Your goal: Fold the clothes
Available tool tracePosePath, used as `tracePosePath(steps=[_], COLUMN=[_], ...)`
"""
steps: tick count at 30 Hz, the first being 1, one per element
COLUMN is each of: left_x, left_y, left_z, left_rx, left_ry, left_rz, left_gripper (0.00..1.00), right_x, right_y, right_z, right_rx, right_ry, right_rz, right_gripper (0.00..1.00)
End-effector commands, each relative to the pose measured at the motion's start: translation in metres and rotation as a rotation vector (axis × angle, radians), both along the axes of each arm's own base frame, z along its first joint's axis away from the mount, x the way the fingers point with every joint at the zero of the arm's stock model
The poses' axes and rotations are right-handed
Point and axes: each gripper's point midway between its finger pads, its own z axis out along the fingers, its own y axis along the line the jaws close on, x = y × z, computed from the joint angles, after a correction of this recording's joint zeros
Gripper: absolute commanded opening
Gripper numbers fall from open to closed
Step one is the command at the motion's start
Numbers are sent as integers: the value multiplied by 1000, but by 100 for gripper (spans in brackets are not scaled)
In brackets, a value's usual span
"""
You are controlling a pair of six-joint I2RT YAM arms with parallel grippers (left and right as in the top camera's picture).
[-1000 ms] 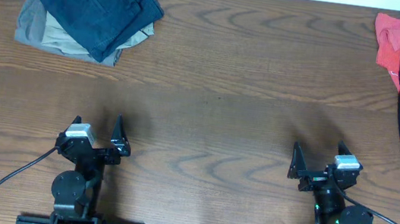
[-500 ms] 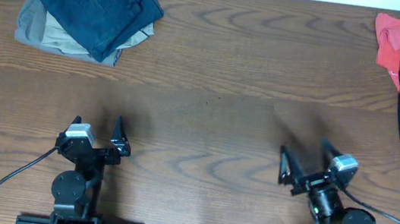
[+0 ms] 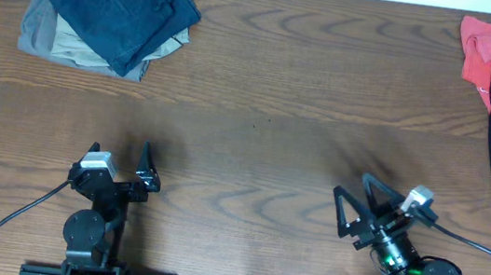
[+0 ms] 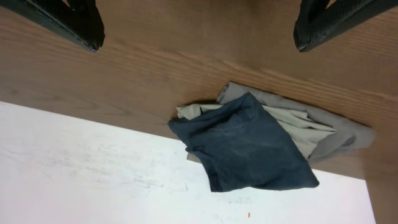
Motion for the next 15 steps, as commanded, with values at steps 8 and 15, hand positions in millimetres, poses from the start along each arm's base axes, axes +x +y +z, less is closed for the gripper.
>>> tracePosePath(steps=[8, 15], left_x=[-1, -1], left_y=[3, 3], left_z=[-16, -16], left_rx=[15, 15], left_ry=[49, 49], left_rz=[19, 19], left_gripper=[98, 98], right_x=[6, 59], right_y=[-24, -53], right_z=[74, 102], right_rx=[21, -294], right_ry=[-221, -60], right_rz=[-163, -371], right_gripper=[99, 99])
